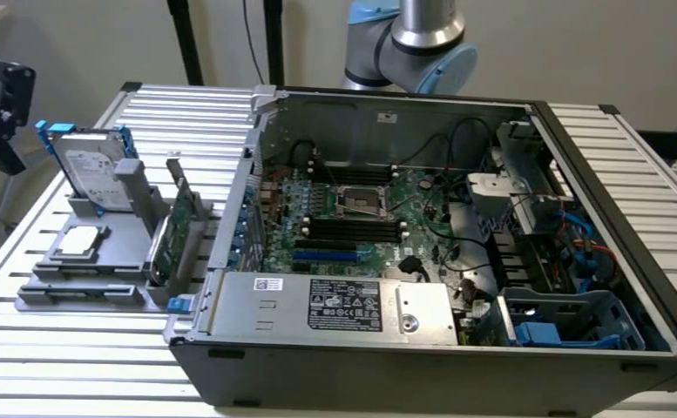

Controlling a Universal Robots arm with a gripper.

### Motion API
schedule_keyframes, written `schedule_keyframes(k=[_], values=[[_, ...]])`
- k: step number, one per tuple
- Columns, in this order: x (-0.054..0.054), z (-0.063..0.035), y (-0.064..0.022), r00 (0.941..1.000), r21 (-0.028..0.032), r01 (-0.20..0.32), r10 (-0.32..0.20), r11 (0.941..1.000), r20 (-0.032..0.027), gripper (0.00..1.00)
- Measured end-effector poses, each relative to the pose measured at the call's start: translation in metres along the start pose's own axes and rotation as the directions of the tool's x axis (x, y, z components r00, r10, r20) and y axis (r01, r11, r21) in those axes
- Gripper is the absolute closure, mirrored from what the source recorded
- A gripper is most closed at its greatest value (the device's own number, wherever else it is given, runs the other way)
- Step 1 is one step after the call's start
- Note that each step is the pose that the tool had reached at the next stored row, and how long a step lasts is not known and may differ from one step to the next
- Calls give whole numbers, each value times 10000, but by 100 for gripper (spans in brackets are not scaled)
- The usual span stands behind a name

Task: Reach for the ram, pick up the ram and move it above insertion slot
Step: 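Pick up the ram and move it above insertion slot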

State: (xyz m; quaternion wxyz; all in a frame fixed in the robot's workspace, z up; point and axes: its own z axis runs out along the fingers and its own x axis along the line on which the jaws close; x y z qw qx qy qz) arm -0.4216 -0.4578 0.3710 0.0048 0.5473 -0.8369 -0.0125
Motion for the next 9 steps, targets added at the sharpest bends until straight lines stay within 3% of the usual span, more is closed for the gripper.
schedule_keyframes(k=[5,9], values=[[0,1,0,9959,45,910,-910,9958,-4,89],[0,1,0,9866,78,1629,-1629,9866,-10,89]])
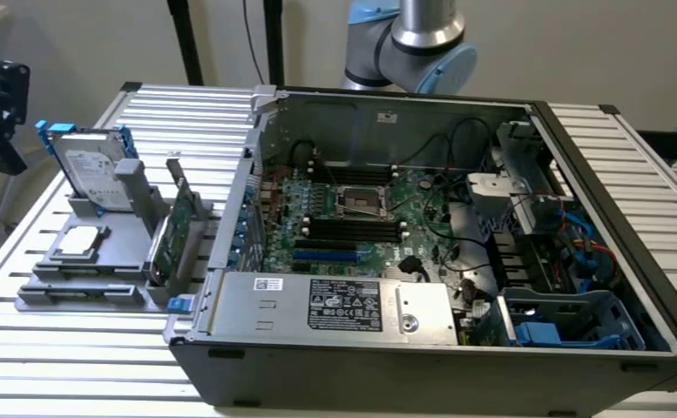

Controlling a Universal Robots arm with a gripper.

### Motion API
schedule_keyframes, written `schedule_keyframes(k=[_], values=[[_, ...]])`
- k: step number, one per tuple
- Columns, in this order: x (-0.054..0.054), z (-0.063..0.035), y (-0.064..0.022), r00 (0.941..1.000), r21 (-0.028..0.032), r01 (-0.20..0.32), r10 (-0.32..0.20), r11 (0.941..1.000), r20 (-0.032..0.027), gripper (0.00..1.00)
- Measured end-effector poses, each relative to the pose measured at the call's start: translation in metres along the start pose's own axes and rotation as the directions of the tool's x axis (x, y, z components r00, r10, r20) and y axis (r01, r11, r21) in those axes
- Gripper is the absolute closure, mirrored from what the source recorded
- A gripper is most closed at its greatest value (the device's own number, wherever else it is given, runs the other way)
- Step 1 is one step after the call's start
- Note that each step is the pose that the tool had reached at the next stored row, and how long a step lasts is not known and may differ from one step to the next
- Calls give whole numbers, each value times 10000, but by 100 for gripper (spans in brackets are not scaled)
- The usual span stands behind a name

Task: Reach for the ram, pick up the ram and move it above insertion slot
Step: 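Pick up the ram and move it above insertion slot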

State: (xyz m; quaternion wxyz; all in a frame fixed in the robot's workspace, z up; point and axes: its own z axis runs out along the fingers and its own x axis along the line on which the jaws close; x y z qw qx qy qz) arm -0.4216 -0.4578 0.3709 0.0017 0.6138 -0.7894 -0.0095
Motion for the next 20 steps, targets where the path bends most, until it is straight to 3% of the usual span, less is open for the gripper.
schedule_keyframes(k=[5,10,15,20], values=[[0,2,0,9958,35,915,-915,9958,-6,89],[0,5,0,9836,56,1805,-1805,9836,-18,89],[0,12,0,9629,87,2697,-2697,9629,-29,89],[0,20,0,9342,119,3567,-3566,9342,-45,89]])
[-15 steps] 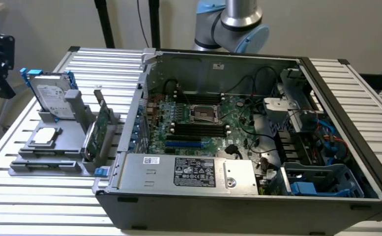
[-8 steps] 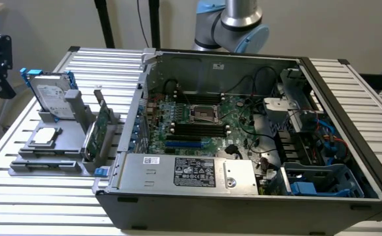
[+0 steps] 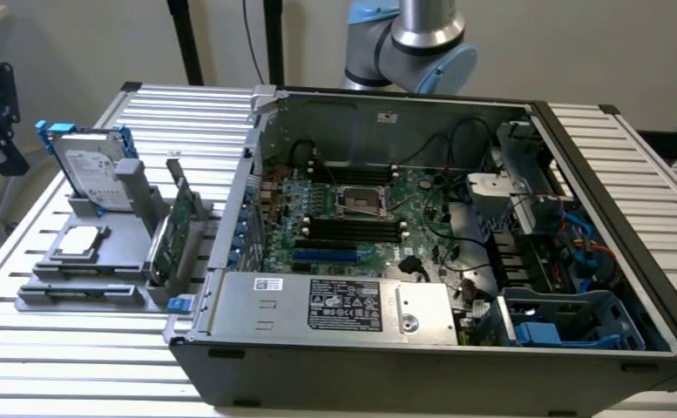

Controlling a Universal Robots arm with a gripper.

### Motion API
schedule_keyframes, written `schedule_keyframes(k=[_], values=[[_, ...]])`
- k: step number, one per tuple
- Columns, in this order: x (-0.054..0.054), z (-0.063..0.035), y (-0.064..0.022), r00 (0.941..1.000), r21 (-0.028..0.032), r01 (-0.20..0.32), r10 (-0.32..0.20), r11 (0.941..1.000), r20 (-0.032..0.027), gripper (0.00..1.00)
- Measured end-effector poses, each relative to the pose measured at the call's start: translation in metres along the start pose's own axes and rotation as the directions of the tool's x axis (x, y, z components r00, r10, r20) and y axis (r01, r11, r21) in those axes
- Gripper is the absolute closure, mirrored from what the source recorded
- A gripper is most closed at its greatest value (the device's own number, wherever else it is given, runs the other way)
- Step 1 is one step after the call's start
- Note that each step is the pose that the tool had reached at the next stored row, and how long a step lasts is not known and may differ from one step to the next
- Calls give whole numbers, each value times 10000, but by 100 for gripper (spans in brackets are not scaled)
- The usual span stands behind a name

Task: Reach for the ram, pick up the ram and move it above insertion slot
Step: 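Pick up the ram and move it above insertion slot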

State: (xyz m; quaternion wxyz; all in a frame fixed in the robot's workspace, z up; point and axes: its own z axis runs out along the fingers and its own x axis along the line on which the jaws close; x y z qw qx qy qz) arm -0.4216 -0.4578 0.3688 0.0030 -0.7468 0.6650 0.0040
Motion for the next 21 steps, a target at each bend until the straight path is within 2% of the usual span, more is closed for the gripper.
schedule_keyframes(k=[2,7,9,10,12,13,14,21], values=[[0,1,0,9997,2,253,-253,9997,0,89],[0,1,0,9996,1,265,-265,9996,-1,88],[1,4,-3,9996,4,265,-265,9996,0,76],[1,7,-7,9996,3,265,-265,9996,0,76],[2,21,-12,9997,2,264,-264,9997,0,64],[5,34,-13,9996,1,265,-265,9996,-1,64],[12,53,-14,9996,1,266,-266,9996,-1,58],[84,180,-24,9997,3,247,-247,9997,5,58]])
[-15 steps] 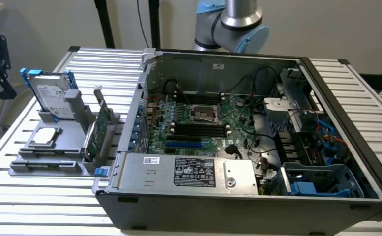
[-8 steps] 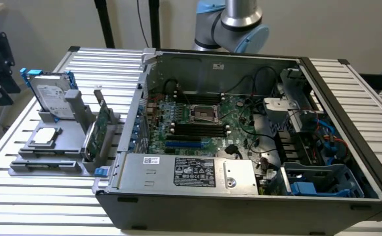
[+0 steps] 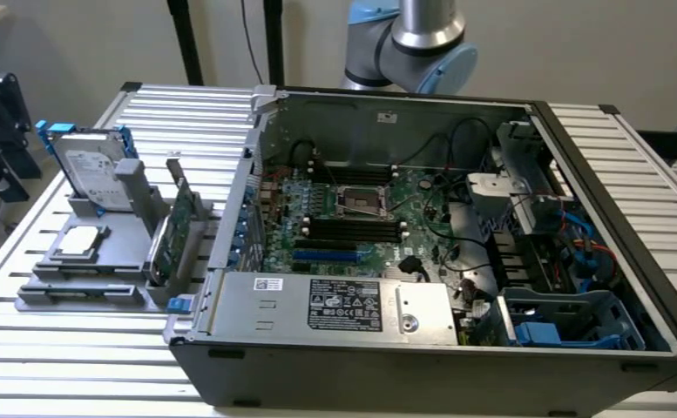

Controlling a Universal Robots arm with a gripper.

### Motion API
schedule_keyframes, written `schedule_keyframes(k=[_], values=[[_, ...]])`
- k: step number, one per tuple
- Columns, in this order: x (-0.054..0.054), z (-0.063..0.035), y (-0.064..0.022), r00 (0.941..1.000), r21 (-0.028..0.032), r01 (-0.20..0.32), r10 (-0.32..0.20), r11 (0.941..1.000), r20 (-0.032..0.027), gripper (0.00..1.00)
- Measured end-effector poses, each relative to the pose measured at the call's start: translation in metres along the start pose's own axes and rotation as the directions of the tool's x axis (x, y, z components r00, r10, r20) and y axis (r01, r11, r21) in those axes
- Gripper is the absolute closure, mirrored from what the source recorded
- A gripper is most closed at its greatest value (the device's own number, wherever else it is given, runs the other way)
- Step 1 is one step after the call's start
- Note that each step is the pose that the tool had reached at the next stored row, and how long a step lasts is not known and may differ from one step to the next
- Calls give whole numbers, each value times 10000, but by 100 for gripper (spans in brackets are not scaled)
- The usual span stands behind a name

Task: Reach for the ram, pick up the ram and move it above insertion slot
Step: 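Pick up the ram and move it above insertion slot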

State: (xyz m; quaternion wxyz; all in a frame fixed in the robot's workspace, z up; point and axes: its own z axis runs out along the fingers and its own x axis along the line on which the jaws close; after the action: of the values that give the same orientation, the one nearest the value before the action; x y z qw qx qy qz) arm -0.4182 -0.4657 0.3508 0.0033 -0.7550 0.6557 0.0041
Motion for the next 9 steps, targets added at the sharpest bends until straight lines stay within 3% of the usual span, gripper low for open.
schedule_keyframes(k=[9], values=[[116,162,-29,10000,1,-49,49,10000,0,58]])
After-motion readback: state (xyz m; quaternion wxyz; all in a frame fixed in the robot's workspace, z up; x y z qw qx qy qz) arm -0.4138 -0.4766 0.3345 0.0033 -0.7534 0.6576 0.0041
